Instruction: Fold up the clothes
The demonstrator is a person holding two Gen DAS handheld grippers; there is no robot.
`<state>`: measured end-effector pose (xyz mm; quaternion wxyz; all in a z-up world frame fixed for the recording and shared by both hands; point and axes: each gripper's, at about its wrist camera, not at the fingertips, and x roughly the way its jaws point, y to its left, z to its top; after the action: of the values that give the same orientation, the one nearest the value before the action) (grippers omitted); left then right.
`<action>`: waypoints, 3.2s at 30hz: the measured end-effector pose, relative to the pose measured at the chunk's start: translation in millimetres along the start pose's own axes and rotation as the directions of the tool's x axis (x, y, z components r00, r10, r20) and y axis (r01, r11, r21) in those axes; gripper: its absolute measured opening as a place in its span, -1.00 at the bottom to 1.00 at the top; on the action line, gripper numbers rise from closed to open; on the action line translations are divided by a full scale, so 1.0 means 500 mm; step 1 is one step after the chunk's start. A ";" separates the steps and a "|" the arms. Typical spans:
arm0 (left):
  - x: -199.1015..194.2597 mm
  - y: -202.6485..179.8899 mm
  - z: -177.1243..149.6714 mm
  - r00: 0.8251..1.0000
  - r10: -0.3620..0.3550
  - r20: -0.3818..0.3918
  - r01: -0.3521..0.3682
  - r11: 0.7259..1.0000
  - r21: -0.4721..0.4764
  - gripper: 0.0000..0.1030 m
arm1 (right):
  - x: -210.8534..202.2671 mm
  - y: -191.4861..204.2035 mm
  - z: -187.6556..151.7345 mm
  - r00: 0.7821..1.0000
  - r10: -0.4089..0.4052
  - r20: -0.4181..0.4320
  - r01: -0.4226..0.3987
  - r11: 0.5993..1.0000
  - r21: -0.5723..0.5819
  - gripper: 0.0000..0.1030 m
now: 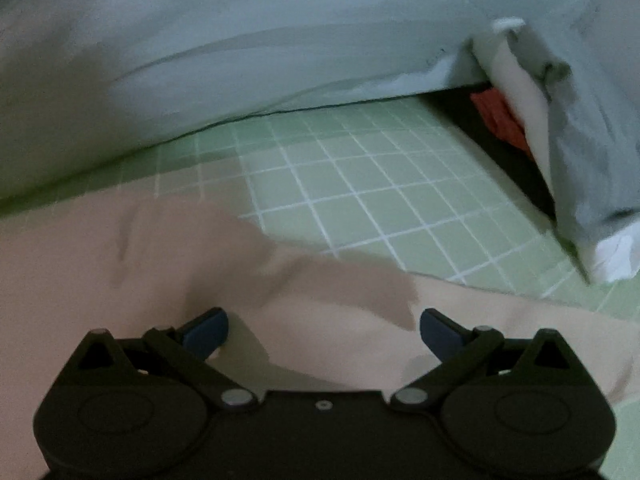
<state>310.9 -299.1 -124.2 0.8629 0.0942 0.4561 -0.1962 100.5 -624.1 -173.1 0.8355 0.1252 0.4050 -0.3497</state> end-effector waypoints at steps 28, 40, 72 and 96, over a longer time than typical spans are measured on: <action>-0.230 0.160 -0.150 0.978 0.201 0.054 -0.189 0.966 -0.175 0.70 | -0.169 0.084 -0.115 0.994 0.111 -0.002 -0.111 0.991 -0.081 1.00; -0.328 0.434 -0.396 0.919 0.358 -0.168 -0.395 0.834 -0.385 0.73 | -0.293 0.170 -0.293 0.985 0.140 -0.103 -0.155 0.976 -0.153 1.00; -0.396 0.112 -0.307 0.987 0.048 0.153 -0.020 0.984 -0.178 -0.90 | -0.361 -0.031 -0.320 0.993 0.115 0.002 -0.115 0.993 -0.035 1.00; -0.398 -0.051 -0.428 0.994 0.107 0.001 -0.106 0.986 -0.127 0.67 | -0.348 -0.065 -0.288 0.975 0.216 0.044 -0.211 0.973 -0.094 1.00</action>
<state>38.7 -198.9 -81.0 0.8783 0.0628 0.4584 -0.1207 -81.0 -492.4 -129.9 0.8836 0.1212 0.3817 -0.2425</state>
